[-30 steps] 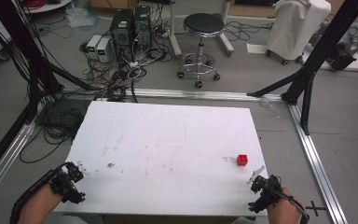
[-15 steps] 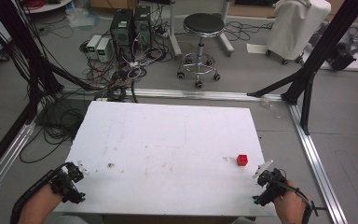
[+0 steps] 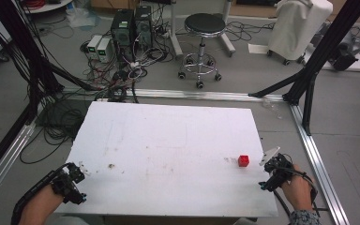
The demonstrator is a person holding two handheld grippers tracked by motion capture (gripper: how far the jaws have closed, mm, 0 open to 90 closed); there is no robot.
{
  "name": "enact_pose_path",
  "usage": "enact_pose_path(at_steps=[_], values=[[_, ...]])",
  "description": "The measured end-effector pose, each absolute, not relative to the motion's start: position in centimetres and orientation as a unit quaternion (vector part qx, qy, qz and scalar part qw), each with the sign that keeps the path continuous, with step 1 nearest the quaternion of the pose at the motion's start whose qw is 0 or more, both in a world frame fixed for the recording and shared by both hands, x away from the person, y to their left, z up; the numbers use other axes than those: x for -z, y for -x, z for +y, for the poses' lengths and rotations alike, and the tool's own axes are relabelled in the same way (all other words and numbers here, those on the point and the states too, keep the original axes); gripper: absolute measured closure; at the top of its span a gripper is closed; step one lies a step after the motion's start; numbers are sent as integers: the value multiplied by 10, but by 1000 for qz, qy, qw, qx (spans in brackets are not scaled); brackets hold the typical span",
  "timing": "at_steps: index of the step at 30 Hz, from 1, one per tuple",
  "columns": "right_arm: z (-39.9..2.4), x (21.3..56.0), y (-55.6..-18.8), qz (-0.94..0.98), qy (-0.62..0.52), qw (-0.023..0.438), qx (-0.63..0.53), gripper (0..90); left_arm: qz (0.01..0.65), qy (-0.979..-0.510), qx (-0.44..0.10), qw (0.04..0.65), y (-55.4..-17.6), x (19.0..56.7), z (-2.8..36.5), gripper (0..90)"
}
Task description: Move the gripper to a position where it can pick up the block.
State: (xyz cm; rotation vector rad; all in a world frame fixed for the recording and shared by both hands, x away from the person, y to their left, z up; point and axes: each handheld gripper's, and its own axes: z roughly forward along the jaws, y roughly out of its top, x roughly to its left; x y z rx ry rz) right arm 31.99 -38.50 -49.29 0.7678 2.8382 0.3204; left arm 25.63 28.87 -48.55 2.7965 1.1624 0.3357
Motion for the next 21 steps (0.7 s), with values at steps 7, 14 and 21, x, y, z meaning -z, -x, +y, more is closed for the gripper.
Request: enact_pose_path(at_steps=[7, 14, 21], values=[[-384, 485, -340, 968, -212, 98, -95, 66, 382, -917, -109, 44, -257, 486, 289, 228], [-380, 478, -360, 979, -166, 87, -74, 66, 382, -917, -111, 42, -257, 487, 288, 228], [-368, 476, -378, 990, -116, 61, -55, 66, 383, -916, -110, 42, -257, 488, 286, 228]])
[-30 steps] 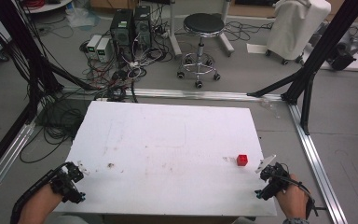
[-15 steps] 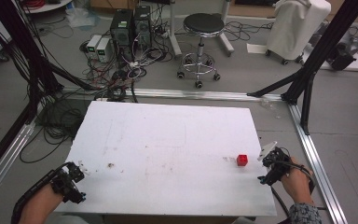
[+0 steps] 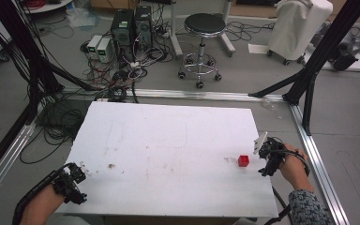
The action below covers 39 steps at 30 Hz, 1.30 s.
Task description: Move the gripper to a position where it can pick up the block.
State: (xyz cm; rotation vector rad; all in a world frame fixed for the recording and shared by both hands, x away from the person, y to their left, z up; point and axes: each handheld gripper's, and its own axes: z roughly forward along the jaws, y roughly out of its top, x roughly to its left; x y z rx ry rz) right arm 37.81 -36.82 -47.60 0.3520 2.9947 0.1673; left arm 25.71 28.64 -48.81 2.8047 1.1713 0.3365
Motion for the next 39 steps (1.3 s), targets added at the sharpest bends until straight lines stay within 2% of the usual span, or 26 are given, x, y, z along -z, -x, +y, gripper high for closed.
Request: enact_pose_path(at_steps=[16, 39], values=[[-335, 485, -402, 998, -23, 41, -37, 66, 382, -917, -110, 40, -258, 489, 286, 228], [-311, 512, -413, 1000, -5, 5, -19, 66, 382, -917, -110, 40, -257, 489, 287, 228]])
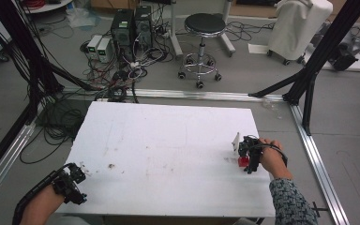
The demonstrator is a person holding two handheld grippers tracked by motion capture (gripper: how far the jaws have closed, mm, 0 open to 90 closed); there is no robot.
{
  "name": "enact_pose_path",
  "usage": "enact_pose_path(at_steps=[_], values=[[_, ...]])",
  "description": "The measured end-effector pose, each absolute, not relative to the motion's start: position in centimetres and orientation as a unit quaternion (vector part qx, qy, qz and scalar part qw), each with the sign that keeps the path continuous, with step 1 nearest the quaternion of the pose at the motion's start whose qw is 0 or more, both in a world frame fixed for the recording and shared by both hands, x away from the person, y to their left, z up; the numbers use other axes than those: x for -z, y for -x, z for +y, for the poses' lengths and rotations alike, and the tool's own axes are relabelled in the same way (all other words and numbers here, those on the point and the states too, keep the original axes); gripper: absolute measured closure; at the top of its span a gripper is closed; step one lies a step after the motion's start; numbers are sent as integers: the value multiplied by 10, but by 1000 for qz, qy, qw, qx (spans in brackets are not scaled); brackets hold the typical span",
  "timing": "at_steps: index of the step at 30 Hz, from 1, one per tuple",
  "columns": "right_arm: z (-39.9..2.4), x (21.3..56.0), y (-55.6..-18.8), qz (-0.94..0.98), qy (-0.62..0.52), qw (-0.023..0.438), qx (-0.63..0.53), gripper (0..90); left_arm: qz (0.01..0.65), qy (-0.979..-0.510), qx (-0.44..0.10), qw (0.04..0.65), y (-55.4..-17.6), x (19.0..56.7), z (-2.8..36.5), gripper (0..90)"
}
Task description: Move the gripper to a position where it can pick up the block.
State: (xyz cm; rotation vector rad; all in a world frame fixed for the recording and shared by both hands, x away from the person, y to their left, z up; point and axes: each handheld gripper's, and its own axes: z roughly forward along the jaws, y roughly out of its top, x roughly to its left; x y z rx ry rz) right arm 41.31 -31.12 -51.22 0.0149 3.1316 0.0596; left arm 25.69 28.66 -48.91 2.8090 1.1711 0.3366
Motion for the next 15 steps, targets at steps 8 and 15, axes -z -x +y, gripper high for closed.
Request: enact_pose_path(at_steps=[8, 15], values=[[-311, 521, -413, 1000, -5, -3, -12, 66, 382, -917, -109, 39, -257, 489, 287, 228], [-312, 520, -413, 1000, -7, -1, -14, 66, 379, -918, -109, 42, -257, 489, 286, 228]])
